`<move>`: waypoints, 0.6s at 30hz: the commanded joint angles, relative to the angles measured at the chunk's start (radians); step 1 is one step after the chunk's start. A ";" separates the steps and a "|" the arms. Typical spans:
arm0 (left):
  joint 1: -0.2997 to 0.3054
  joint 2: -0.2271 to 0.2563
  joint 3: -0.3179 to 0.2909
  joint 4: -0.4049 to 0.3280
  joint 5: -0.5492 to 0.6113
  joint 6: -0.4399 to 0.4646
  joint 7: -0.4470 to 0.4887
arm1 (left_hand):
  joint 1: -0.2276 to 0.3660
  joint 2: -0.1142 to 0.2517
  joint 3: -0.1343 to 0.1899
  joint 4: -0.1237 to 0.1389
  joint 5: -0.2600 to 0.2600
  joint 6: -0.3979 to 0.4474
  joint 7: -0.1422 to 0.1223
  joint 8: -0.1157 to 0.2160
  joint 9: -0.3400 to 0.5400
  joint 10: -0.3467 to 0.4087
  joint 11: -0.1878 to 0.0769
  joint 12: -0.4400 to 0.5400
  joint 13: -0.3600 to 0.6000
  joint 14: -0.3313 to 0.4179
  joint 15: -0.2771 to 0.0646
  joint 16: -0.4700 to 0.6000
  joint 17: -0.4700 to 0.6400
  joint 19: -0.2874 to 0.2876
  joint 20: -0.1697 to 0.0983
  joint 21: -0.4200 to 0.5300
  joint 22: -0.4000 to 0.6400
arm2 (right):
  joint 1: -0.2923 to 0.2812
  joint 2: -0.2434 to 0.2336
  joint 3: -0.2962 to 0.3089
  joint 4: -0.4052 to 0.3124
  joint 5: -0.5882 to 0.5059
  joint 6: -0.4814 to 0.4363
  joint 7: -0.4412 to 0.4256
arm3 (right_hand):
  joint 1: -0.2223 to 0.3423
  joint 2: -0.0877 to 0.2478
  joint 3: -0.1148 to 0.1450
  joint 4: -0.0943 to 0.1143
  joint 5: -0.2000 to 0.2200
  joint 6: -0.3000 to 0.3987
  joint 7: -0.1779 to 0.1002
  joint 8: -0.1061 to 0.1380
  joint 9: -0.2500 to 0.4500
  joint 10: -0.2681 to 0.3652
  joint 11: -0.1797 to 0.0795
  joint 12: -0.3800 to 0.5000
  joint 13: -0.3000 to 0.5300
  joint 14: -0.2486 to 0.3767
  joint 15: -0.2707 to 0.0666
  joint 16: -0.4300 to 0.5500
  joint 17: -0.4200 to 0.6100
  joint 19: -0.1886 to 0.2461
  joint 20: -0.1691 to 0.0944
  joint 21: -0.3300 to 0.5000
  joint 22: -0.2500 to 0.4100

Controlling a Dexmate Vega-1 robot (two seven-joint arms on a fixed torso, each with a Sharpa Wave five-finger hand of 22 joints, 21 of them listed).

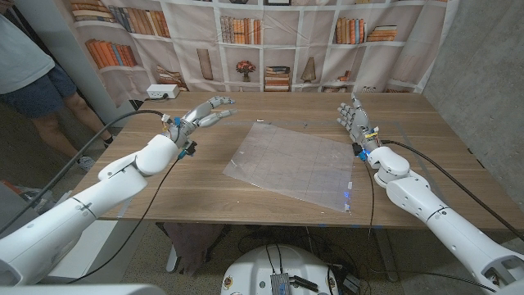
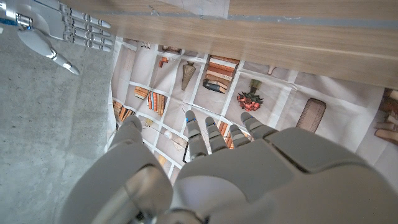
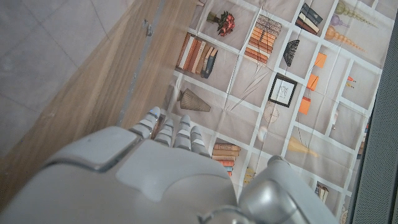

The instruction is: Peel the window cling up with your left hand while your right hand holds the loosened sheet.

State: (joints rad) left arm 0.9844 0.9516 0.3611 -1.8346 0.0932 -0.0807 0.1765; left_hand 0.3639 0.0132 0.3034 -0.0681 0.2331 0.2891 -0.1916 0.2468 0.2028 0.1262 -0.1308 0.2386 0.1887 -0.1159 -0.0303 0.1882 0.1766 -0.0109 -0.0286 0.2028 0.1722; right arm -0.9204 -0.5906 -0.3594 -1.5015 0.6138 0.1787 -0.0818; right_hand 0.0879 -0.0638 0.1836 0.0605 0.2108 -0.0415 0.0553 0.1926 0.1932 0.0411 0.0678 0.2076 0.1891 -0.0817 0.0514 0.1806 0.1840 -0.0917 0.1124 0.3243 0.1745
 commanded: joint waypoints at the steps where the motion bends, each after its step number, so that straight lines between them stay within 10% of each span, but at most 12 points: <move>1: -0.002 0.109 0.006 -0.086 0.143 0.062 -0.078 | 0.027 -0.020 0.001 -0.020 0.007 -0.013 -0.009 -0.006 0.003 -0.013 -0.014 -0.012 0.002 -0.002 -0.124 -0.005 0.002 0.007 -0.081 -0.004 0.000 | 0.008 0.007 -0.005 0.004 -0.003 -0.003 -0.003 | 0.007 0.003 0.001 -0.005 -0.001 -0.005 -0.002 0.005 0.002 0.001 0.008 0.004 0.003 0.002 0.001 0.007 0.001 0.007 -0.003 -0.001 0.004; 18: -0.046 0.194 0.039 -0.165 0.331 0.121 -0.212 | 0.277 0.054 0.119 -0.106 0.014 0.015 -0.028 0.036 0.034 -0.149 -0.017 -0.050 0.007 -0.147 -0.078 -0.012 0.008 -0.094 -0.037 -0.018 0.004 | 0.014 0.030 -0.016 0.029 -0.010 0.007 -0.013 | 0.006 0.006 0.000 -0.005 -0.002 -0.005 -0.003 0.006 0.003 0.001 0.007 0.006 0.003 0.003 -0.001 0.008 0.002 0.009 -0.003 -0.007 0.004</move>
State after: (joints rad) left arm 0.9758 1.0929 0.3779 -1.9554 0.3081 0.0125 0.0675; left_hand 0.5836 0.0408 0.3884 -0.1691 0.2517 0.3201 -0.2180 0.2825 0.2304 0.0044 -0.1432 0.1922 0.1934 -0.1668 -0.0338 0.1762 0.1796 -0.0867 -0.0352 0.1844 0.1723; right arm -0.9112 -0.5728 -0.3698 -1.4846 0.6087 0.1764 -0.0880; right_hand 0.0879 -0.0638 0.1836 0.0606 0.2108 -0.0415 0.0553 0.1926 0.1931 0.0411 0.0677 0.2076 0.1891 -0.0820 0.0518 0.1807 0.1839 -0.0863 0.1070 0.3244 0.1744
